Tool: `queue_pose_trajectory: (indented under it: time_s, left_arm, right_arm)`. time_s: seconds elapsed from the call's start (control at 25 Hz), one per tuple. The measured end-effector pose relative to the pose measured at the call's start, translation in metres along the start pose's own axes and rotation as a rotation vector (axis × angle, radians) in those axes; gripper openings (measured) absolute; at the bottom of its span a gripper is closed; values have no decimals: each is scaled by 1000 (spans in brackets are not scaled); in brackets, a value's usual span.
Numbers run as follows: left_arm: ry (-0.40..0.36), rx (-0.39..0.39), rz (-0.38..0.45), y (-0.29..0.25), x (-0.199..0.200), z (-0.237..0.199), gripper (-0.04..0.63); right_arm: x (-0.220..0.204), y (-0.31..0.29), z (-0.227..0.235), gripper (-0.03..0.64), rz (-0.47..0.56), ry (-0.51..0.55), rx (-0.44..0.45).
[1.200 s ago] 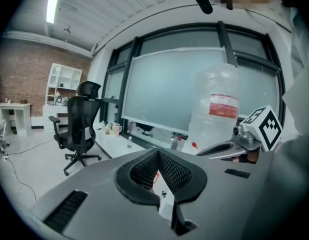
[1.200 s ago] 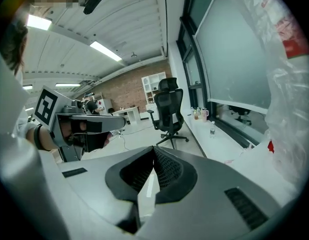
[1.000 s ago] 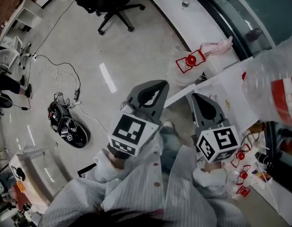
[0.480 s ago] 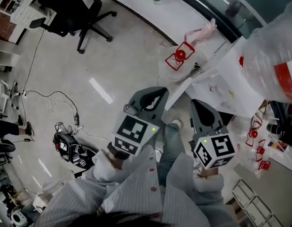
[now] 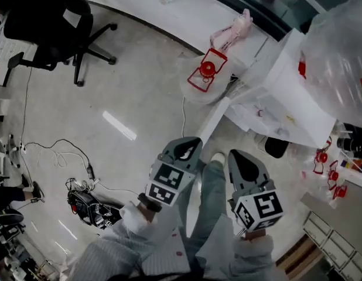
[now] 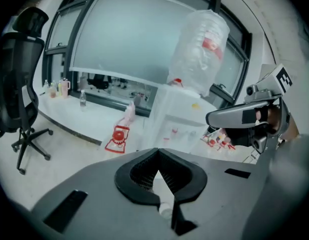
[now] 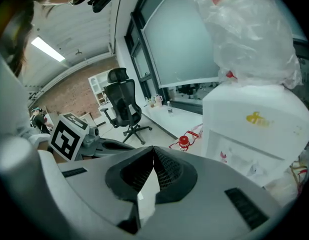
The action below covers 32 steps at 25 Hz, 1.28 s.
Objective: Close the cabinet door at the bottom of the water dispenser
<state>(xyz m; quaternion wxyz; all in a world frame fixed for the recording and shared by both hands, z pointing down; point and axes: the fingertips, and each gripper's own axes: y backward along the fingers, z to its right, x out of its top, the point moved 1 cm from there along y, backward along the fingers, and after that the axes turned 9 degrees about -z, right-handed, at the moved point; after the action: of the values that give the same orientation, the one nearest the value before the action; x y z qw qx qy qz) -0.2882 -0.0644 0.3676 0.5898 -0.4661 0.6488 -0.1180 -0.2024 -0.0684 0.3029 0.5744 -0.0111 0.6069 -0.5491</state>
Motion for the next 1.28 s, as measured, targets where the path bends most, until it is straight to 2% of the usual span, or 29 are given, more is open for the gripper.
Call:
queue_pose_trajectory:
  time_s: [0.28,0.52,0.72,1.12,1.28]
  left_arm:
    - [6,1,-43,-70,-52,-26,11]
    - [72,-20,-111,-130,-102,-38,11]
    - [89,-26,-181,-170,-149,-47,11]
    - [87,-72,-338,-227,-212,-52,11]
    - [87,-68,-361,-236,-223,-56,12]
  right_arm:
    - [-53,-48,26,14,-47,-51,-17]
    - [-85,-88,46,14,-67,-74,-15]
    - [-111,-109,51,14,-87,-98,-10]
    - [-147,-126,64,14,-124,-152,-19]
    - [-152,-129,65,14,-123,-169,-18]
